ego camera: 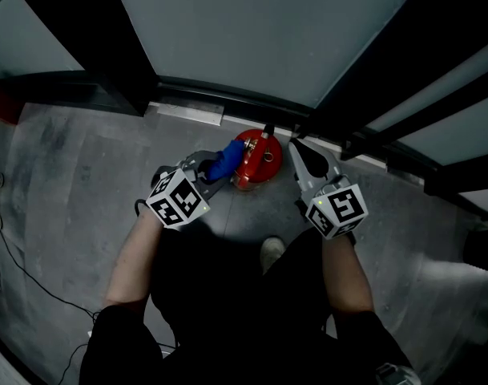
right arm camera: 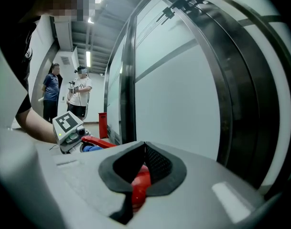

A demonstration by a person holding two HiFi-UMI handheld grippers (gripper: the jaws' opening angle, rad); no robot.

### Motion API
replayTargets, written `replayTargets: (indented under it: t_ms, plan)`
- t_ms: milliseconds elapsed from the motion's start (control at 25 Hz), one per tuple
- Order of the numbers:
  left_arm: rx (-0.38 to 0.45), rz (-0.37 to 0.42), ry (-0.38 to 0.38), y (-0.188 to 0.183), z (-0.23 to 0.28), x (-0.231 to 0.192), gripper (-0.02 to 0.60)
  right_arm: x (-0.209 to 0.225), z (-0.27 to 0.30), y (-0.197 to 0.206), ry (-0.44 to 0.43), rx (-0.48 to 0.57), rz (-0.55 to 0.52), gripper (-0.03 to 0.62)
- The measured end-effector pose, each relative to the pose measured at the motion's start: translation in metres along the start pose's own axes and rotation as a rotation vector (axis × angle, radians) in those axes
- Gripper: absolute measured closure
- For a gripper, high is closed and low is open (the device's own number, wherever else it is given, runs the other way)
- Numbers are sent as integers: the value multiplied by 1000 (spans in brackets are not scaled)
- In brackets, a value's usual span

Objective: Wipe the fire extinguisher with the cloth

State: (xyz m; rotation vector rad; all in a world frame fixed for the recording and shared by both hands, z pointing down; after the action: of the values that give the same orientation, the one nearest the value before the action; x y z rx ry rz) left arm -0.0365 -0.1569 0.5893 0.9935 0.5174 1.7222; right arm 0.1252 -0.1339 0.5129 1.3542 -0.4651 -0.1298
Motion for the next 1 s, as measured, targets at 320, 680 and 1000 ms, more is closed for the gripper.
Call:
replayTargets:
  t_ms: [320, 680, 1000]
  plan:
    - [149, -212, -69, -9, 2, 16, 537, 1, 2, 4, -8, 5, 25, 591]
    - [287, -445, -80, -13, 1, 31, 537, -2, 4, 1, -24, 24, 36, 591]
    - [269, -365, -280, -7, -52, -18, 535, -9, 1, -7, -23, 61, 49, 591]
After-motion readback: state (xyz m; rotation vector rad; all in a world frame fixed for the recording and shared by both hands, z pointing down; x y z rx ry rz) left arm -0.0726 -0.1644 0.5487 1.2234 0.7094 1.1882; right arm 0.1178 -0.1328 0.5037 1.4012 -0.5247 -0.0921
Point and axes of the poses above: the fingertips, and each gripper's own axes: z forward along the fingers, x to its right, y out of its underside, the point moved 4 cm from there along -z, backward along the fingers, and after that the axes turned 11 degrees about z, right-handed, at the moved point
